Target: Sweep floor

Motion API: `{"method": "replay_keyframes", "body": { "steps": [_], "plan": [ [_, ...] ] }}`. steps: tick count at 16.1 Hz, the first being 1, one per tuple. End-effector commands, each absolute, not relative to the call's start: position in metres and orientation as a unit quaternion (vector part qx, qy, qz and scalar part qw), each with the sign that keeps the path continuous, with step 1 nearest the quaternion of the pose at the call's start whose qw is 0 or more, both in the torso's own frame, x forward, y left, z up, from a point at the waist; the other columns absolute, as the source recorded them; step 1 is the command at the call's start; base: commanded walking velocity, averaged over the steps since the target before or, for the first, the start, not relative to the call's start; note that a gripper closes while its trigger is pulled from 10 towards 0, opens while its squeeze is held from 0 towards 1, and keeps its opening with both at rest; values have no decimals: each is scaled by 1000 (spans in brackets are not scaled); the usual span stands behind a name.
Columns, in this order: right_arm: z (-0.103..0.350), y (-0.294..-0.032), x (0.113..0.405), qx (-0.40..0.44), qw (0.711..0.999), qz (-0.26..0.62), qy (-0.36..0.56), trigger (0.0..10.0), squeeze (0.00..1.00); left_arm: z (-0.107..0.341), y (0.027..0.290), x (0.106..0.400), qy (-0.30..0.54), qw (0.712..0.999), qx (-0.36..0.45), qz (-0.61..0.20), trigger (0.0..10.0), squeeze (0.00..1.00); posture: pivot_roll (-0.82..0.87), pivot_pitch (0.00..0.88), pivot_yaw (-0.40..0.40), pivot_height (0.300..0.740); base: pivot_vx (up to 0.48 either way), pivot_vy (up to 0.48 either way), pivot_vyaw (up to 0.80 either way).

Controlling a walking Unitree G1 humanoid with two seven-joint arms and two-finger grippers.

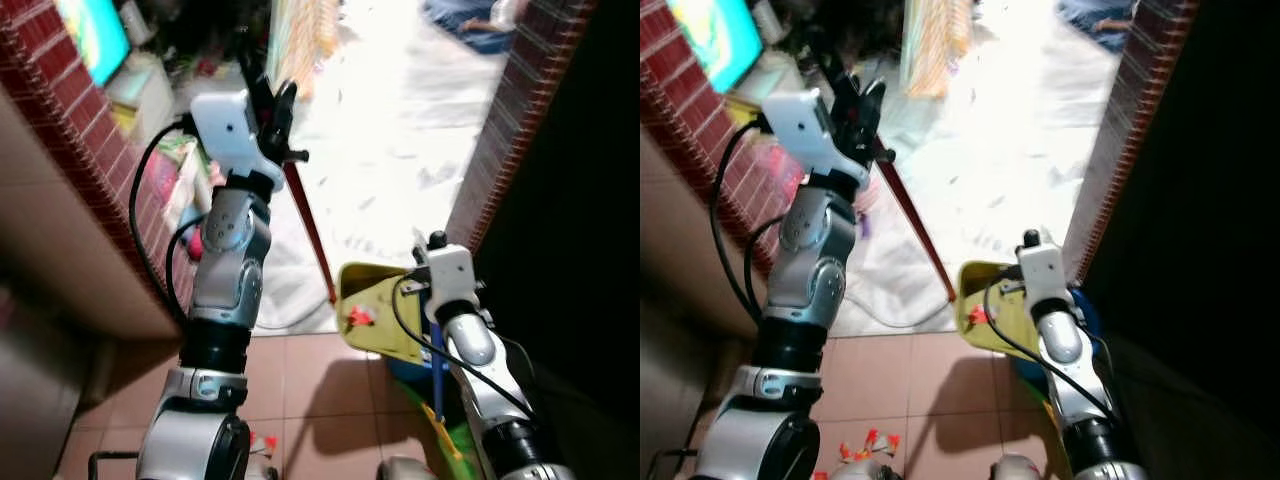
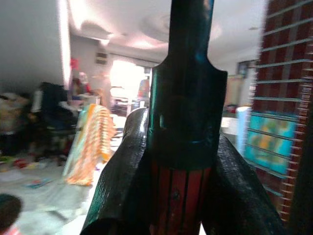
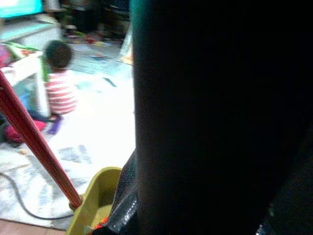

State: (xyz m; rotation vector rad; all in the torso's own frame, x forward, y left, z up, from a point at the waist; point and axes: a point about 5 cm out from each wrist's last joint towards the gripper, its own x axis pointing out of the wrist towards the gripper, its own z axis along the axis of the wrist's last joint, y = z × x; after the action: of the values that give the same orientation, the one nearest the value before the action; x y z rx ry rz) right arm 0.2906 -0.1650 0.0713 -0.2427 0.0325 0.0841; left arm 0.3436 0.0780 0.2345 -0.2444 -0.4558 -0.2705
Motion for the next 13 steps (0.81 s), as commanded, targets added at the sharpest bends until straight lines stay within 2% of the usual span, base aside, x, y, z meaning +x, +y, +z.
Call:
{"method": "replay_keyframes", "body": {
  "steps": [1,8,13],
  "plan": [
    [72,-173,289,-134,991,22,22,10000,0,253,68,340,-265,942,-136,-153,10000,0,-116,0,86,740,0,0,-800],
    [75,-168,291,-126,992,27,15,10000,0,253,58,343,-284,944,-90,-141,10000,0,-126,0,85,740,0,0,-800],
    [76,-167,290,-122,992,35,12,10000,0,258,62,349,-287,947,-91,-109,10000,0,-137,0,84,740,0,0,0]
  ]
}}
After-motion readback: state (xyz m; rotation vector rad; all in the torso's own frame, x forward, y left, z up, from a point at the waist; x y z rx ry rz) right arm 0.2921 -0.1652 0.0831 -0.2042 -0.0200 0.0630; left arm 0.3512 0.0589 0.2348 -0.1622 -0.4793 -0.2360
